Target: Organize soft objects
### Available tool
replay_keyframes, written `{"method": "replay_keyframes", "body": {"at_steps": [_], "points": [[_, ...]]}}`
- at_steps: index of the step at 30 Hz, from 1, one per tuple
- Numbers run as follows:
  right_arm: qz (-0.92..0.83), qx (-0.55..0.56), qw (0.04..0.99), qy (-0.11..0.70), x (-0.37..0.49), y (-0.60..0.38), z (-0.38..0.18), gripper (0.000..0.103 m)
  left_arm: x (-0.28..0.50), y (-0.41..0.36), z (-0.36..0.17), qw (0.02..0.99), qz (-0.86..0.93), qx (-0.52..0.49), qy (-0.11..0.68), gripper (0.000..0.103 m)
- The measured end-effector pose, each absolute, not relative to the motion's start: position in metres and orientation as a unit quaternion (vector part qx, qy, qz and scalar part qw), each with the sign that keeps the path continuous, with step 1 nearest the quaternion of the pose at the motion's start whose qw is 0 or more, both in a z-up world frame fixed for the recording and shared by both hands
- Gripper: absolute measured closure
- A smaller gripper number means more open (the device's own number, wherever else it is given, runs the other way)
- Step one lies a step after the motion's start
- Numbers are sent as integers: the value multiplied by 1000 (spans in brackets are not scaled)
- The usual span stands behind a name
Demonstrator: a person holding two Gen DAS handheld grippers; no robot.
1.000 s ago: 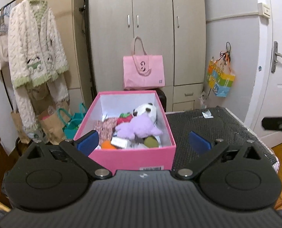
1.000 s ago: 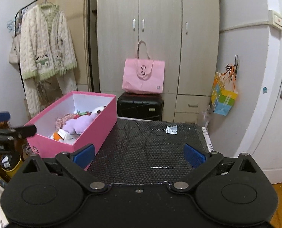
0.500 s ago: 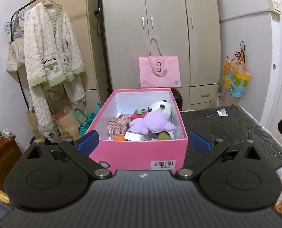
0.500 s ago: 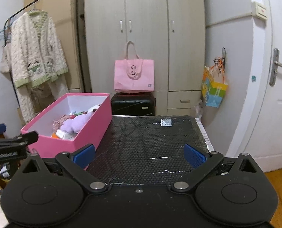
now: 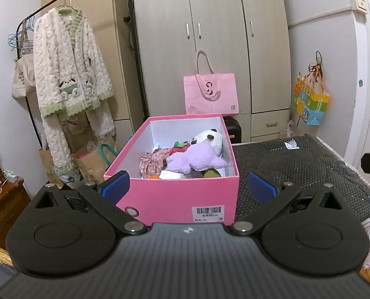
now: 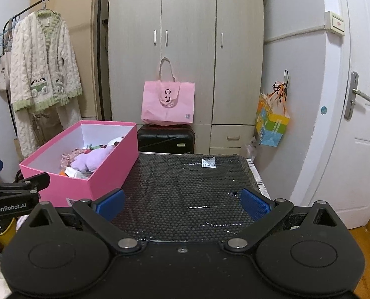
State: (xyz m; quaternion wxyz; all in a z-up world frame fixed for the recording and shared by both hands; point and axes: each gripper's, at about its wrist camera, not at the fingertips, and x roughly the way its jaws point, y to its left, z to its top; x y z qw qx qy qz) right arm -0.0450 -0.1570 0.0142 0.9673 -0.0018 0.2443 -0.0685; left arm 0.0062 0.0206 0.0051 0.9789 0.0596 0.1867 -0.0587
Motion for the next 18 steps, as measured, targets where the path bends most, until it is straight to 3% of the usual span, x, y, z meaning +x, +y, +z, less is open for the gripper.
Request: {"method": "replay_keyframes", "body": {"at_steps": [18], "points": [[-94,-9,962,255,-43,-165,0,2,-2,19,5,983,-45,53,171,0]]}}
